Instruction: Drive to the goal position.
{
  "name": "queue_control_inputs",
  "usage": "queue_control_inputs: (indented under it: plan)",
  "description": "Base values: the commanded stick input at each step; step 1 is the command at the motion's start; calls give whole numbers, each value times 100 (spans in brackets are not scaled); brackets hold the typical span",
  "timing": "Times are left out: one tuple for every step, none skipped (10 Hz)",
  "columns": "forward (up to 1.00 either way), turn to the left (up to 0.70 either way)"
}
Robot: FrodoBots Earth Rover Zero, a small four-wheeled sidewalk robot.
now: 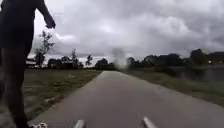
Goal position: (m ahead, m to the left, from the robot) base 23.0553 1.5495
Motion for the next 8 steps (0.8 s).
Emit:
queue_control_inputs:
  plan:
    - [70, 0]
    - [70, 0]
    - [70, 0]
    - [70, 0]
    - [70, 0]
    - [70, 0]
    - [70, 0]
    - [70, 0]
